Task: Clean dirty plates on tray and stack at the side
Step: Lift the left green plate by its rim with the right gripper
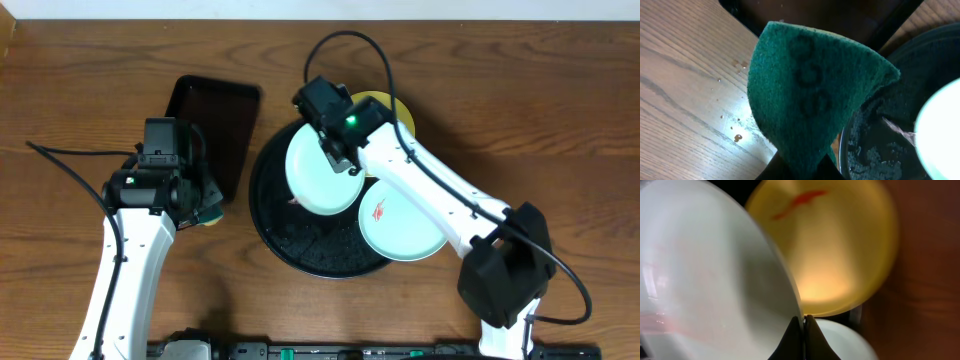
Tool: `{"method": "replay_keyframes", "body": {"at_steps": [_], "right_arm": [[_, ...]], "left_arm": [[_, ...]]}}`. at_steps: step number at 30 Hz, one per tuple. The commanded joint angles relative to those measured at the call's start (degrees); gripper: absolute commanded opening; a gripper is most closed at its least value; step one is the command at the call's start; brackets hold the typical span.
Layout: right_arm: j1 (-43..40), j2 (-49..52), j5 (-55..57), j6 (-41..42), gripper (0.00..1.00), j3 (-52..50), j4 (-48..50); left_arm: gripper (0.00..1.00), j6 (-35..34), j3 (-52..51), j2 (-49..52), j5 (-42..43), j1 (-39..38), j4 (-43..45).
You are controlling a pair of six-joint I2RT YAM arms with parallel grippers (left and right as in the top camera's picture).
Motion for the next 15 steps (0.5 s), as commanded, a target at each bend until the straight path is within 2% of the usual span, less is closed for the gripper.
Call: {"method": "replay_keyframes", "body": {"at_steps": [1,7,15], "right_arm": [[3.8,0.1,20.2,-2.4,0.01,5.4,-3.2],[8.7,0.1,29.7,-9.2,0.01,7.5,-3.7],[12.3,0.1,35.3,-9.4,0.01,7.5,-3.7]], "left_arm": [[0.08,1.0,1.4,0.2,-0.1,0.3,0.1],[0.08,1.0,1.1,0.3,-0.1,0.3,0.1],[0.08,1.0,0.0,0.3,-0.1,0.3,0.4]]}}
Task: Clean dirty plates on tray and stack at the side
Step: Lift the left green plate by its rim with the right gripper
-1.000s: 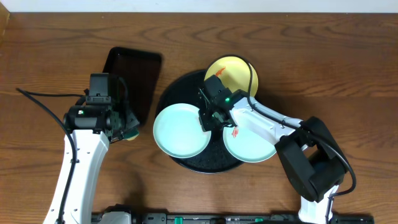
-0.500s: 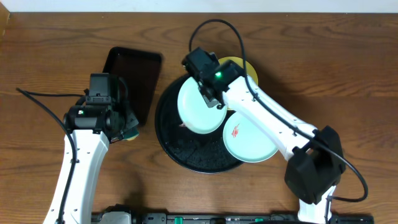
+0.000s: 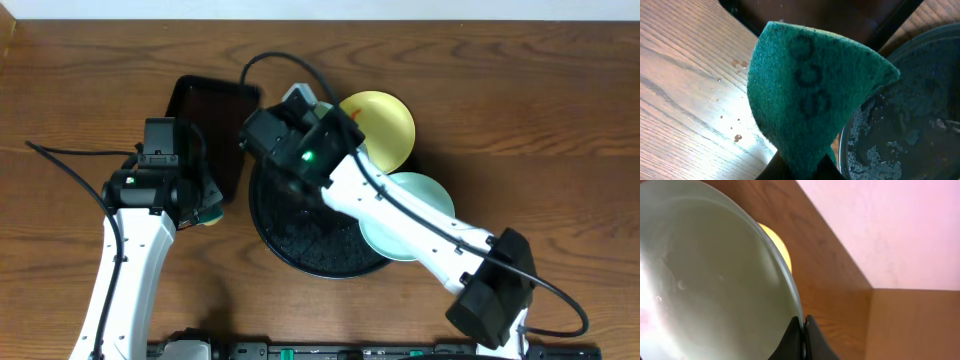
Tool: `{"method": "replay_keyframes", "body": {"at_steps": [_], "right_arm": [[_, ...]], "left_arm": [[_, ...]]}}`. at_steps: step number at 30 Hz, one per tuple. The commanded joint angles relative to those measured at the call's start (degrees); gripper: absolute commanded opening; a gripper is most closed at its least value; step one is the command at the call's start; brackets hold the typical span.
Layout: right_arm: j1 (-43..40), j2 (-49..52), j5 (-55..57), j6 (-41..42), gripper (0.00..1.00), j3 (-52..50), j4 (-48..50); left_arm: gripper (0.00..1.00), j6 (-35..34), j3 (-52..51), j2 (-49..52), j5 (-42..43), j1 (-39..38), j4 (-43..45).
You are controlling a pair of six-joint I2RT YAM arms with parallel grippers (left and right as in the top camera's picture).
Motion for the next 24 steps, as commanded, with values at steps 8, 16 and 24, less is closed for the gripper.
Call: {"method": "replay_keyframes", "body": {"at_steps": [8,16,24], "right_arm": [[0.8,0.1,8.9,-0.4,0.01,1.2,0.0],[0.8,0.1,3.4,2.5,0.01,1.2,1.0],[-0.8,0.1,-11.4,4.8,0.01,1.2,1.6]], "left_arm": [[0.08,0.7,-0.2,0.3,0.0,0.3,1.1],[0.08,-0.3,-0.2,0.3,0.0,0.3,2.0],[0.08,-0.3,-0.2,0.3,-0.1,0.3,2.2]]}}
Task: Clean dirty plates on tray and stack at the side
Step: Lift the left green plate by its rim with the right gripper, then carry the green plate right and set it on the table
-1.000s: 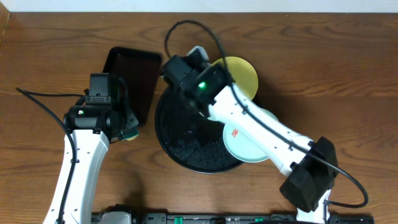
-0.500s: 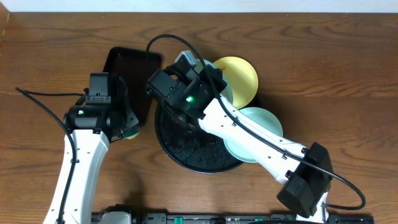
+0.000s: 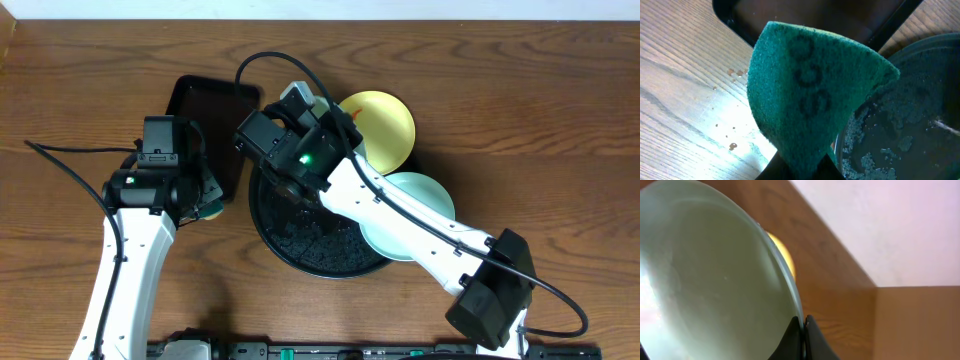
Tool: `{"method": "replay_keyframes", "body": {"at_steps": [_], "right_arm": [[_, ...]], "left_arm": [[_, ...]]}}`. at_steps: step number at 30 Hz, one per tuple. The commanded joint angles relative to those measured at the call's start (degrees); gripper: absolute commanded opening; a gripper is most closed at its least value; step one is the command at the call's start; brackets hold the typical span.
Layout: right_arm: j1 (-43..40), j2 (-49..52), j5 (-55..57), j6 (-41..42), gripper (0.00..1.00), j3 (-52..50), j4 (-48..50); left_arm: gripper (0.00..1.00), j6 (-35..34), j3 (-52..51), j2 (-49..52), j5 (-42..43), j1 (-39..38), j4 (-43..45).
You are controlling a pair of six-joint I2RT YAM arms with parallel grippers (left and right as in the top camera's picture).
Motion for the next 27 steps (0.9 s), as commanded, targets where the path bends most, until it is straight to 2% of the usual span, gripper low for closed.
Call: {"method": "replay_keyframes", "body": {"at_steps": [1,6,11,16,22,27], "right_arm": [[-1.7,0.1,-15.6,2.1,0.01,1.2,0.7],[-9.0,0.0,-42.4,2.1,0.01,1.2,1.8],[-22.5,0.0,-67.0,5.1,0.01,1.2,2.0],[-36.5,0.0,-86.6,5.3,0.01,1.2,2.0],[-53.3,0.0,-90.3,6.2,0.01,1.1,1.8],[-63.7,0.0,-79.8,10.6,0.01,1.0,2.2]], "left_arm": [[0.07,-0.1,-0.2,0.3,-0.1,0.3,0.0],[0.08,-0.1,-0.2,0.3,-0.1,0.3,-0.1],[0.08,-0.1,-0.3,0.3,-0.1,0.3,-0.1],[0.08,-0.1,-0.3,0.3,-0.1,0.3,-0.1],[0.07,-0.1,-0.3,0.3,-0.1,0.3,-0.1],[0.08,-0.1,-0.3,0.3,-0.1,0.3,0.0]]}}
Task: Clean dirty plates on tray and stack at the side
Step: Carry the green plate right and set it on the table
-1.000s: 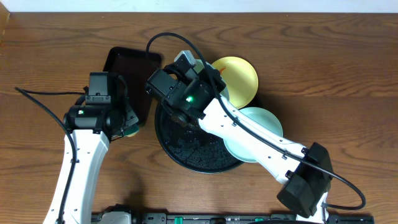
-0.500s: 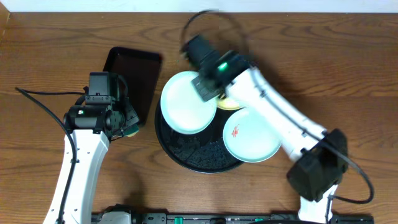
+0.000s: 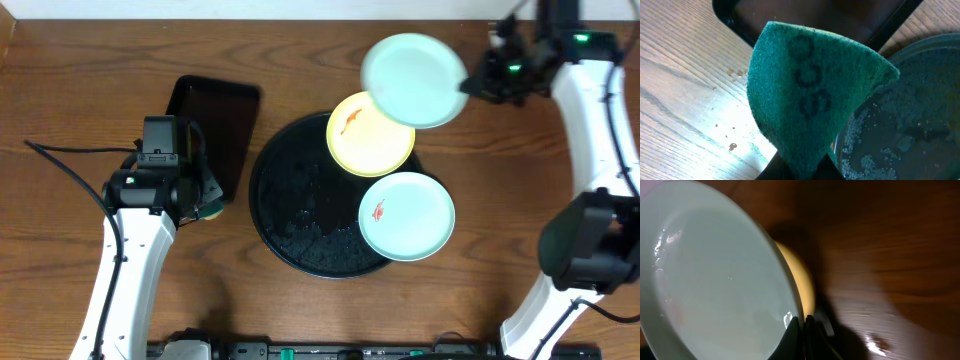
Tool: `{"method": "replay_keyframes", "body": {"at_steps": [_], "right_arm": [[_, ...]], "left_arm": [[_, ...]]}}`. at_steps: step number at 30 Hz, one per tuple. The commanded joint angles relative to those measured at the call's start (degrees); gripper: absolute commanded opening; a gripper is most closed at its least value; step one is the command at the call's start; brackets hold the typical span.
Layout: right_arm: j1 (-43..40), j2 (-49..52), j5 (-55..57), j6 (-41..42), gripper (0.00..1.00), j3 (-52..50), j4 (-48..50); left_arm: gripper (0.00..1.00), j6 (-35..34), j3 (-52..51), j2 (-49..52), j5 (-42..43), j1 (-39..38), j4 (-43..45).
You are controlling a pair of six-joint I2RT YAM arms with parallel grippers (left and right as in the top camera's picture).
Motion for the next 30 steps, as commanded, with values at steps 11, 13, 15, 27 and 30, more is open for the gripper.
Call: {"method": "replay_keyframes", "body": {"at_steps": [11,13,15,27,30], "right_arm": [[-8.2,0.0,31.2,15.0,0.01,-5.2,5.8],[-8.2,0.0,31.3,15.4,0.01,-7.6,8.2],[-8.1,0.0,31.3,15.4,0.01,-10.6,10.4],[-7.1,-0.2,11.6,4.5,0.47,-16.5,13.1],[-5.6,-0.6,2.1,1.7,0.5,-16.2,12.8]], "left_arm": [[0.08,-0.1,-0.2,0.3,-0.1,0.3,-0.1],[0.08,-0.1,-0.2,0.3,-0.1,0.3,-0.1],[0.08,0.0,-0.2,0.3,-0.1,0.3,-0.1],[0.08,0.0,-0.2,0.3,-0.1,0.3,-0.1],[0.07,0.0,-0.2,0.3,-0.1,0.3,-0.1]]}}
